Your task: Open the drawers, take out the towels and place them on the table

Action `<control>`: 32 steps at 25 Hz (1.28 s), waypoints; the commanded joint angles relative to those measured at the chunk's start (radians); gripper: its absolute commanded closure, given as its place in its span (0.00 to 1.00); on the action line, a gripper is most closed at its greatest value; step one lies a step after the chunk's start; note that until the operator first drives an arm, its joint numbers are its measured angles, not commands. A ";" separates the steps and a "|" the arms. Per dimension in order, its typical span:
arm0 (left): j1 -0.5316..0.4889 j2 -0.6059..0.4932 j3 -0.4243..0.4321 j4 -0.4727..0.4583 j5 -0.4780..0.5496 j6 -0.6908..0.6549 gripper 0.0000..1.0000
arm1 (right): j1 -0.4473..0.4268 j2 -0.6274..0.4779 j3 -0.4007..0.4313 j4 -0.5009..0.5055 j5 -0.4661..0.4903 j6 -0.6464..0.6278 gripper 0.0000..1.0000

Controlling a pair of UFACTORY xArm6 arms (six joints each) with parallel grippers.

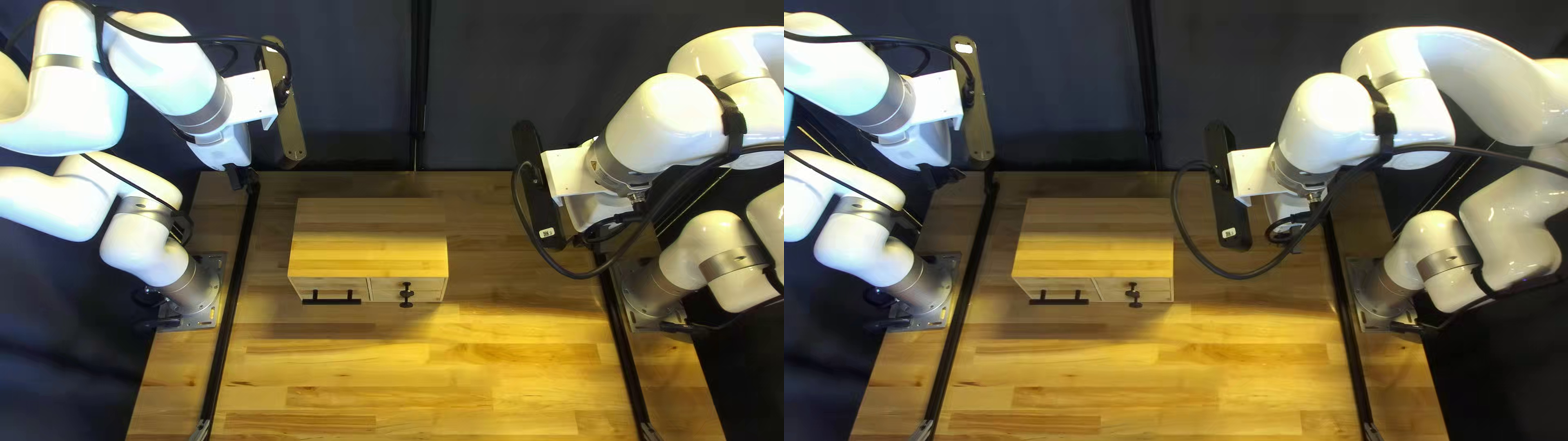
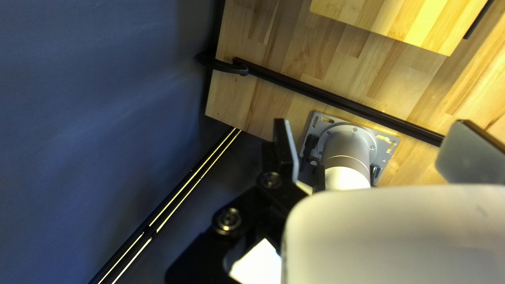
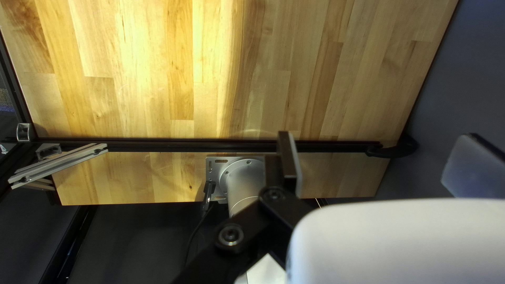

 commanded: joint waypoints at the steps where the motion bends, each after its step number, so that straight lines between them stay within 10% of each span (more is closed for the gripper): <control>1: 0.000 0.000 0.000 0.000 0.000 0.000 0.00 | 0.019 0.003 0.007 -0.024 -0.009 -0.012 0.00; 21: 0.000 0.000 0.000 0.000 0.000 0.000 0.00 | 0.077 0.155 -0.005 -0.103 -0.259 -0.432 0.00; 32: 0.000 0.000 0.000 0.000 0.000 0.000 0.00 | -0.013 0.397 -0.230 -0.054 -0.304 -0.808 0.00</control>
